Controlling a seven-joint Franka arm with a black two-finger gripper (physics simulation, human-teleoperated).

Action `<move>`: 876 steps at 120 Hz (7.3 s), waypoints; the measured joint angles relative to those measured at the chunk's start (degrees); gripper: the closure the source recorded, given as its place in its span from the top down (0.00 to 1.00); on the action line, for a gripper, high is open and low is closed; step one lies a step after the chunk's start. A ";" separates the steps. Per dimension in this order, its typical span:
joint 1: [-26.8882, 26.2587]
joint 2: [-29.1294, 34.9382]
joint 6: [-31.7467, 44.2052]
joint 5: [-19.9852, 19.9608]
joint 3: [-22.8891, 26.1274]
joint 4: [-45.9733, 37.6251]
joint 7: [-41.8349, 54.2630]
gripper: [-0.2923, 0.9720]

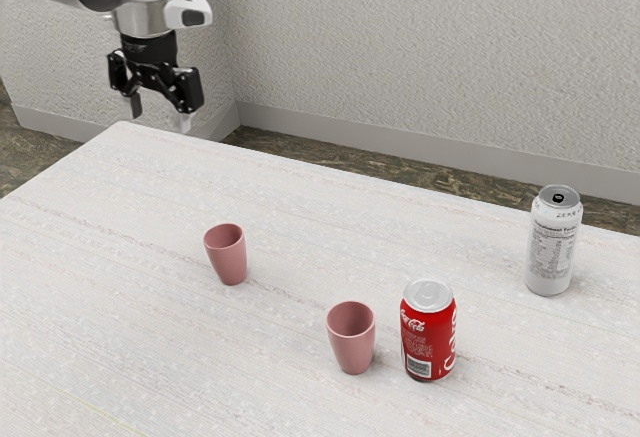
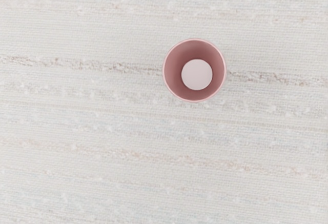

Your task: Place the left cup onto the right cup

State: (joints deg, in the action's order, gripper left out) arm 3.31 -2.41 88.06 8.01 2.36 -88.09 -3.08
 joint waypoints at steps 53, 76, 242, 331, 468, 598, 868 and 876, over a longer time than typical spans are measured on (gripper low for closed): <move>-0.57 -4.54 4.28 1.13 -0.11 -0.08 0.76 0.77; -0.48 -7.77 8.14 1.50 -0.37 -0.91 1.63 0.77; -0.50 -14.72 36.74 1.93 0.89 -19.68 -0.59 0.77; -0.49 -19.80 42.35 1.85 0.89 -19.69 -2.61 0.59; -0.06 -16.49 42.02 2.36 0.90 -18.98 -4.31 0.15; -0.05 -6.43 23.91 5.39 24.13 -13.42 -18.99 0.15; -1.18 -17.10 24.65 12.56 34.91 -12.03 -56.81 0.15; -1.17 -17.13 24.77 12.59 34.72 -12.38 -57.03 0.15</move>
State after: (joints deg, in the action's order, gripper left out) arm 2.14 -19.54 112.83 20.60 37.08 -100.47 -60.11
